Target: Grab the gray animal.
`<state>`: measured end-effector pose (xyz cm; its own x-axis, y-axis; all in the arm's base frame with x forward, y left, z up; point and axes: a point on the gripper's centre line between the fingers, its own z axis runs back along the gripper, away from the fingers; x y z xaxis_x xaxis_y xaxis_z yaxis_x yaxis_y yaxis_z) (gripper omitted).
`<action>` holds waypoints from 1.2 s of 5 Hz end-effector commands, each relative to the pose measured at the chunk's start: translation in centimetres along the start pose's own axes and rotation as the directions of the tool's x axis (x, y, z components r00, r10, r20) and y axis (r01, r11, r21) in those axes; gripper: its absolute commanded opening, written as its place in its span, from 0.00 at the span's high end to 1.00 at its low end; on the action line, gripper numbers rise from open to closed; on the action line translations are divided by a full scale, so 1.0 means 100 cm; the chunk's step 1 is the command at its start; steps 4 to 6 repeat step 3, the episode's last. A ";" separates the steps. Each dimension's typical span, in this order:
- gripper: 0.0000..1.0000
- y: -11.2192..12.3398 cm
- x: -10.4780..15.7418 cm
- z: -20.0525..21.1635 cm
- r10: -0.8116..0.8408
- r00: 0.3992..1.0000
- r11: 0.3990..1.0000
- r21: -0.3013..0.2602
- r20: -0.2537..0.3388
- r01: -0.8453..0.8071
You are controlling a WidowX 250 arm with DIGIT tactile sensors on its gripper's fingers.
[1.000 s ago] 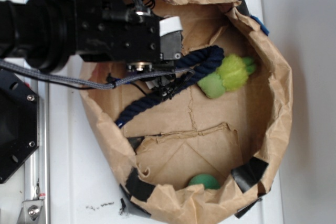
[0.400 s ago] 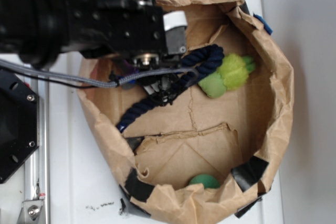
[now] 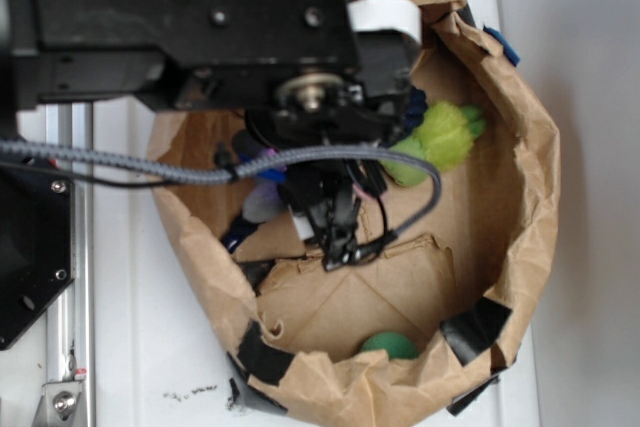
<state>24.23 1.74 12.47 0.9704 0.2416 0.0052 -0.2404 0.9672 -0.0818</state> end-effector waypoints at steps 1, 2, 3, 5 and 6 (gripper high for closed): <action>1.00 -0.002 0.014 0.041 -0.176 0.974 0.982 -0.038 0.141 0.183; 1.00 0.001 0.016 0.042 -0.157 0.976 0.986 -0.033 0.150 0.164; 1.00 0.002 0.015 0.041 -0.154 0.975 0.987 -0.025 0.161 0.160; 1.00 0.002 0.015 0.041 -0.154 0.975 0.987 -0.025 0.161 0.160; 1.00 0.002 0.015 0.041 -0.154 0.975 0.987 -0.025 0.161 0.160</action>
